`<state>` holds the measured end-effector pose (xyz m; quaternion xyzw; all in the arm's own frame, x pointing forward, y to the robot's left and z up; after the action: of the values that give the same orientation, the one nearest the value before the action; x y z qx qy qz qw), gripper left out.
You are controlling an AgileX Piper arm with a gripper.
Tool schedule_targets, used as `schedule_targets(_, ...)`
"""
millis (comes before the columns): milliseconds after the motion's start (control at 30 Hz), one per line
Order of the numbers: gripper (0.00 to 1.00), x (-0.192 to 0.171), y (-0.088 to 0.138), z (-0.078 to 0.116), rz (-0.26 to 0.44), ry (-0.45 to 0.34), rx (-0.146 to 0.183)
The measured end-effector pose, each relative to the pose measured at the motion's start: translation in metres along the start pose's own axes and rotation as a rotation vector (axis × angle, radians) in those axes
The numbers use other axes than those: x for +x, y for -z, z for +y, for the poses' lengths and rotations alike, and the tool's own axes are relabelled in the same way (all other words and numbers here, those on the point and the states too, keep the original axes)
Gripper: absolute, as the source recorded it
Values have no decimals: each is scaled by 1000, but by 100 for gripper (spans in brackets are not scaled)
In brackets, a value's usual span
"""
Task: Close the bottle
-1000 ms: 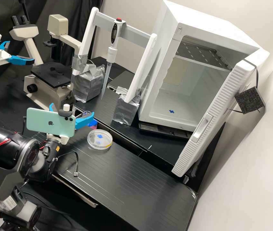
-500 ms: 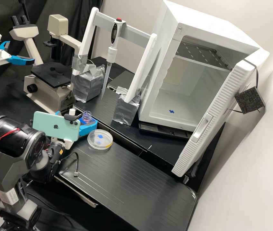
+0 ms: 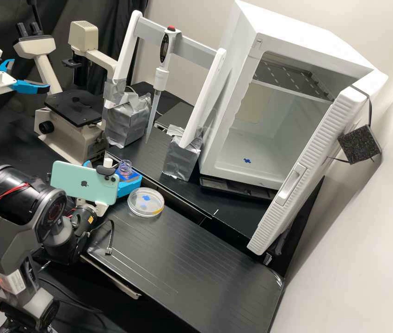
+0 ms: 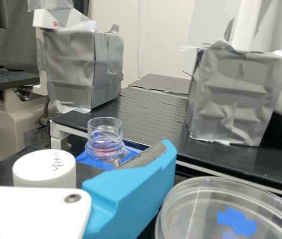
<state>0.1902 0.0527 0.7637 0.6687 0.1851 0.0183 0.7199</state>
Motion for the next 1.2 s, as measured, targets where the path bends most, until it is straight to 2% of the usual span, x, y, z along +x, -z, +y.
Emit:
schedule_targets(67, 0, 0, 0, 0, 0, 0, 12)
schedule_targets(433, 0, -2, 1, 7, 8, -31, 26)
schedule_targets(1200, 0, -10, 3, 1, 19, 0, 23)
